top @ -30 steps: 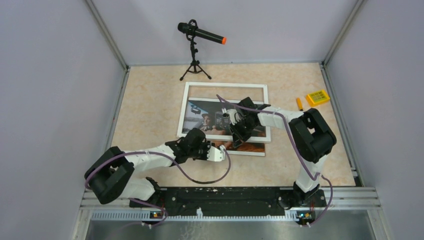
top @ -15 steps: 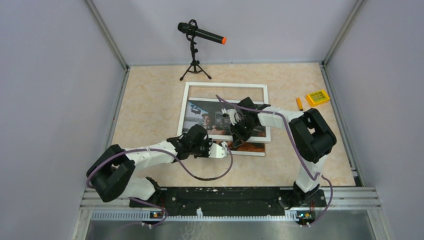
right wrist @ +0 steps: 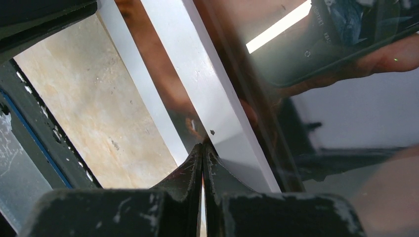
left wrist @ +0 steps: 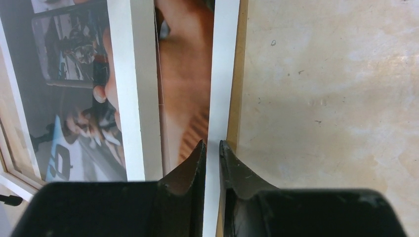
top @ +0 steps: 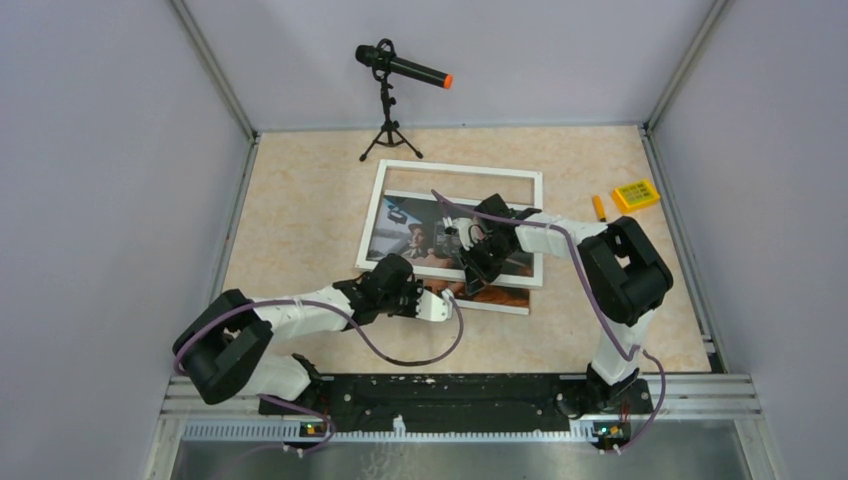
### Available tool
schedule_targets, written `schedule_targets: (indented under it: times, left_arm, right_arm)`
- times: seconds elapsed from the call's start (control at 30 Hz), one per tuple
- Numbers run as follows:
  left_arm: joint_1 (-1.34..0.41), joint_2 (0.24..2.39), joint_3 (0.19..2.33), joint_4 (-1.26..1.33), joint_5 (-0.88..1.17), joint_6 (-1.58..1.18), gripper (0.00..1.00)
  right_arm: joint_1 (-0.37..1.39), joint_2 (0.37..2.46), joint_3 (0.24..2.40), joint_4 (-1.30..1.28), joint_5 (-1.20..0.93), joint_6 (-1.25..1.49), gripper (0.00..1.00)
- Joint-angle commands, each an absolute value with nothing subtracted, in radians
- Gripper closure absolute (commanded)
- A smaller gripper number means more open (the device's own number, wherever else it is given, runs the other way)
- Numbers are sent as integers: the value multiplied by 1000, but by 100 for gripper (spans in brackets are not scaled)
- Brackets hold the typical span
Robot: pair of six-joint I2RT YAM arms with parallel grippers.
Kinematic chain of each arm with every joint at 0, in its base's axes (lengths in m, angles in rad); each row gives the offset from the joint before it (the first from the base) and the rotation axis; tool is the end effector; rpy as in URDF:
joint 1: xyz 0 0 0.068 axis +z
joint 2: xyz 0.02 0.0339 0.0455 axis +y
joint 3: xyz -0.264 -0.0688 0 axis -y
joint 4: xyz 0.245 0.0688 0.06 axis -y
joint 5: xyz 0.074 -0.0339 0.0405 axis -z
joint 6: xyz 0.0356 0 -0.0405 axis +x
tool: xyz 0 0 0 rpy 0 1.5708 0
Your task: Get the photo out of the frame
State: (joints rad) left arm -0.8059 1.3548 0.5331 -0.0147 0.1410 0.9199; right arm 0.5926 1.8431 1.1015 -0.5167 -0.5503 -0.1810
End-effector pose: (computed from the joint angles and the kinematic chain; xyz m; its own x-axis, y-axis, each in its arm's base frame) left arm 0.1677 -0.1820 0.1517 0.3087 0.8158 -0.4890 0.8812 -0.0518 0.4699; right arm 0.2752 0.2077 0.1472 -0.6667 -0.6339 -0.3920 -0.7416 0.5115 0.4341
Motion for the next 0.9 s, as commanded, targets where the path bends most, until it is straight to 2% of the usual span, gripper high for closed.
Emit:
schedule_targets:
  times: [0.0, 0.2, 0.5, 0.57, 0.67, 0.7, 0.8, 0.87]
  left_arm:
    - [-797, 1343, 538, 73, 99, 943, 84]
    - [-799, 1369, 547, 93, 117, 928, 100]
    - [-801, 1422, 557, 104, 157, 918, 100]
    - [-806, 1419, 557, 99, 166, 920, 100]
    - [-814, 1408, 558, 94, 182, 920, 100]
    - [-816, 1408, 559, 93, 185, 919, 100]
    - [-818, 1416, 569, 96, 193, 913, 100]
    - [-822, 1422, 580, 97, 201, 905, 100]
  right_arm:
    - [596, 1911, 1052, -529, -414, -245, 100]
    - [597, 1915, 1059, -536, -419, -250, 100]
    - [596, 1908, 1091, -565, -418, -257, 100]
    - [595, 1891, 1131, -592, -421, -248, 93]
    - [578, 1811, 1173, -618, -471, -222, 69]
    - [568, 1787, 1184, -627, -496, -212, 64]
    - [513, 1722, 1201, -666, -554, -195, 56]
    - [454, 1680, 1190, -684, -607, -185, 54]
